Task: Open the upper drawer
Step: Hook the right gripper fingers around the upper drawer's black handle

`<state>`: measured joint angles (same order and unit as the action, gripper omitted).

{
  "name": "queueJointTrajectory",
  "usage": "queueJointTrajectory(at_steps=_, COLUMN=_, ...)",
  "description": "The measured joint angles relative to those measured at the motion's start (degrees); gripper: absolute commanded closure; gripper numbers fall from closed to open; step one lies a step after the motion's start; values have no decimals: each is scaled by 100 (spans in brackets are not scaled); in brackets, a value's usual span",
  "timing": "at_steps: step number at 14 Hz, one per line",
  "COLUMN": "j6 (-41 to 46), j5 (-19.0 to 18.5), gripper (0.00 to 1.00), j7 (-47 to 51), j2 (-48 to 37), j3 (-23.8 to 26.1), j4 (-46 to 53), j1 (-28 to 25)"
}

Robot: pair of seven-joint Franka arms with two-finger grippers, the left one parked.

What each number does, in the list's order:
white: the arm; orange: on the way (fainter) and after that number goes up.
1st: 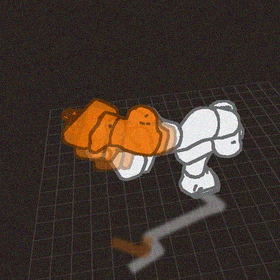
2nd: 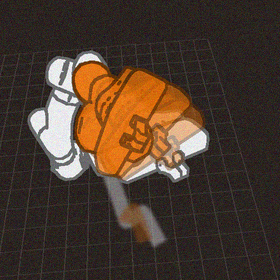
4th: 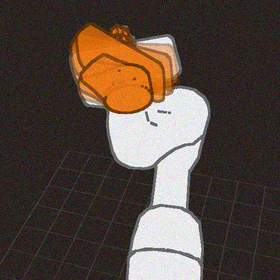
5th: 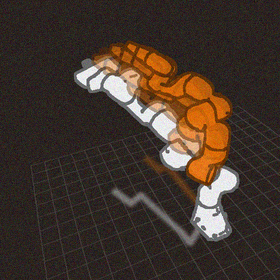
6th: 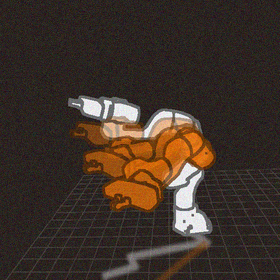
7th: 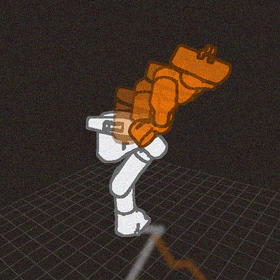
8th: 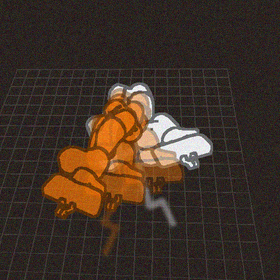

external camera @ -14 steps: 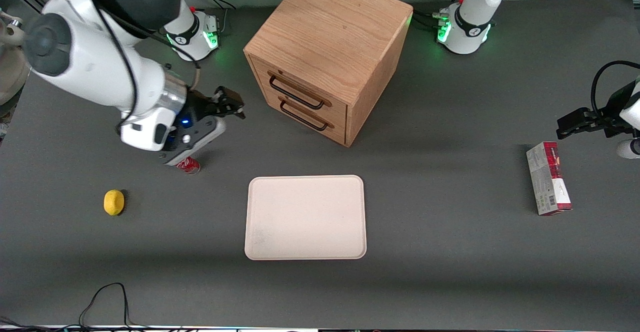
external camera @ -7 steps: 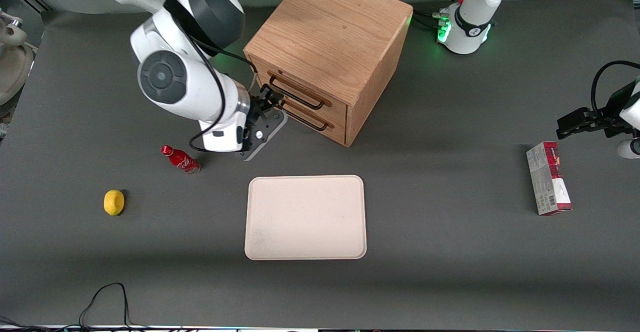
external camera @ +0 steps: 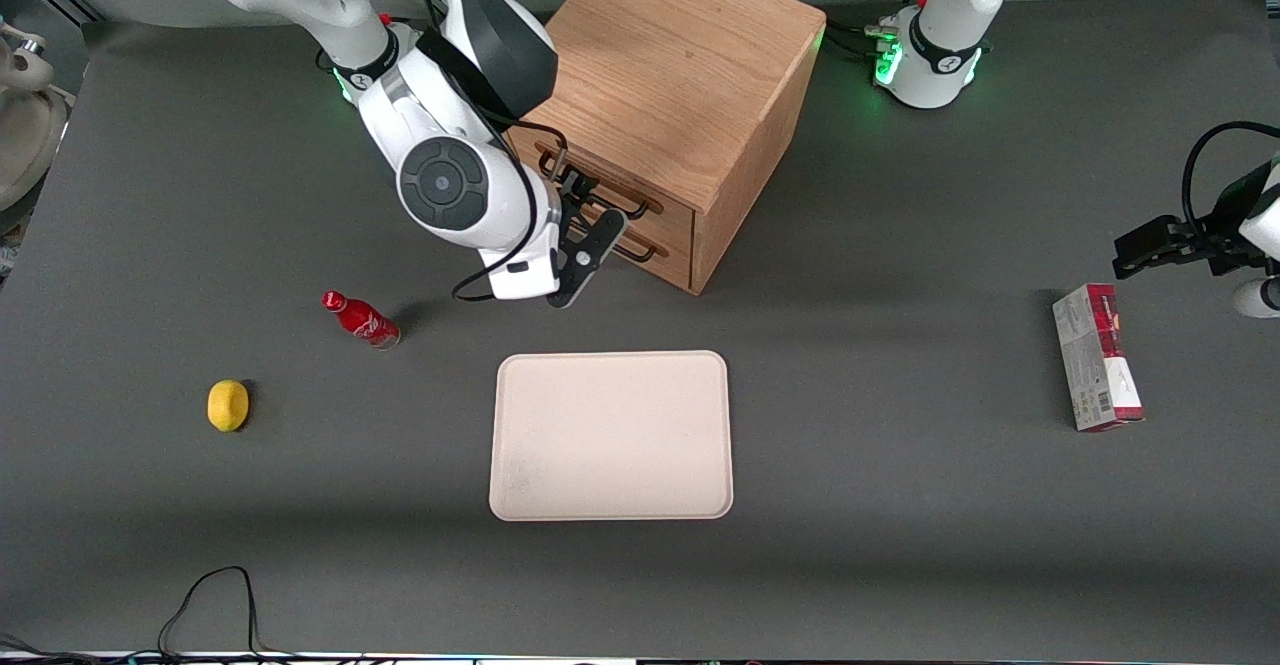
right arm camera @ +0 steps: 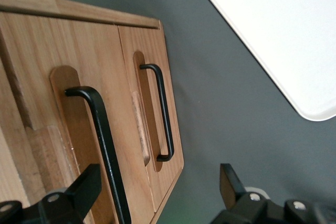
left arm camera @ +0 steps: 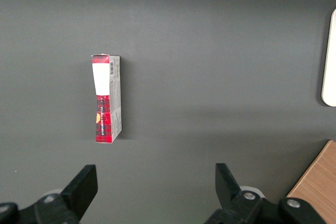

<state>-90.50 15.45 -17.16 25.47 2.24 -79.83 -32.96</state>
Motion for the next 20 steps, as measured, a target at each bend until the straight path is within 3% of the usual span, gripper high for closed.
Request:
queueJointTrajectory(at_steps=9, j6=-120, j5=1, gripper=0, j7=-27, j2=-353, j3=0, j4=-647, j1=-24)
queueJointTrajectory(at_steps=20, j6=-1037, j5=219, gripper=0, j7=-30, j2=-510, j3=6, j4=-1400, j1=-169)
